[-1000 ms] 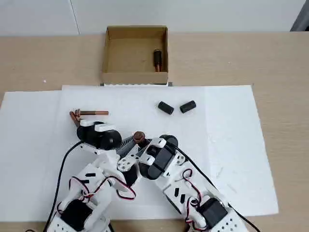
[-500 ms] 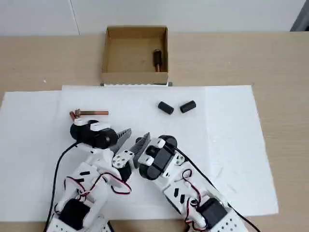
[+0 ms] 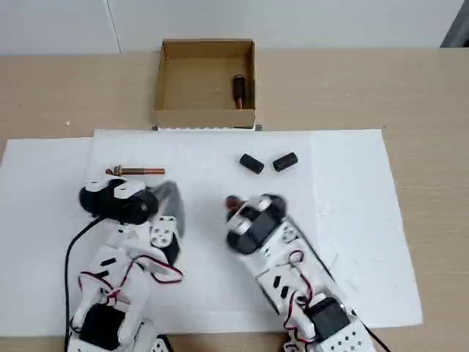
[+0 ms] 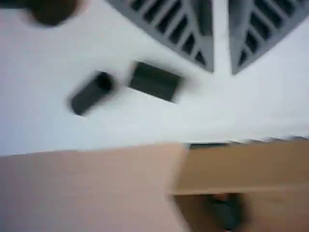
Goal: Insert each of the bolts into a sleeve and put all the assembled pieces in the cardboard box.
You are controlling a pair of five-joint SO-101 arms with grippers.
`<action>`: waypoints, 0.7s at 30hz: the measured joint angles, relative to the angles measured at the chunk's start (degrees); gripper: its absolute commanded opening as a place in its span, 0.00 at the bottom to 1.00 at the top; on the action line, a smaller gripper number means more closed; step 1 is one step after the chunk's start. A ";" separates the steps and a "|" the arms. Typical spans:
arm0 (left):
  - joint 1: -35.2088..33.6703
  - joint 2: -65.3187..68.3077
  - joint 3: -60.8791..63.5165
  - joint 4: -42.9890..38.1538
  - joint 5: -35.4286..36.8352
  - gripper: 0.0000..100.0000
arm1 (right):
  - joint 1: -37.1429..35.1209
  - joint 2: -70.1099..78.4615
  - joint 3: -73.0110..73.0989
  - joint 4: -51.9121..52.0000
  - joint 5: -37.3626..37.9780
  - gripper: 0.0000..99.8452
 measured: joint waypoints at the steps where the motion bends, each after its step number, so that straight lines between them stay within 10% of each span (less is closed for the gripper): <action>1: -2.02 0.00 0.35 0.00 -1.67 0.01 | 2.02 0.00 0.00 1.05 -1.67 0.00; 21: -14.15 0.00 11.78 1.58 -11.96 0.01 | 14.15 18.20 -25.23 15.56 -10.20 0.00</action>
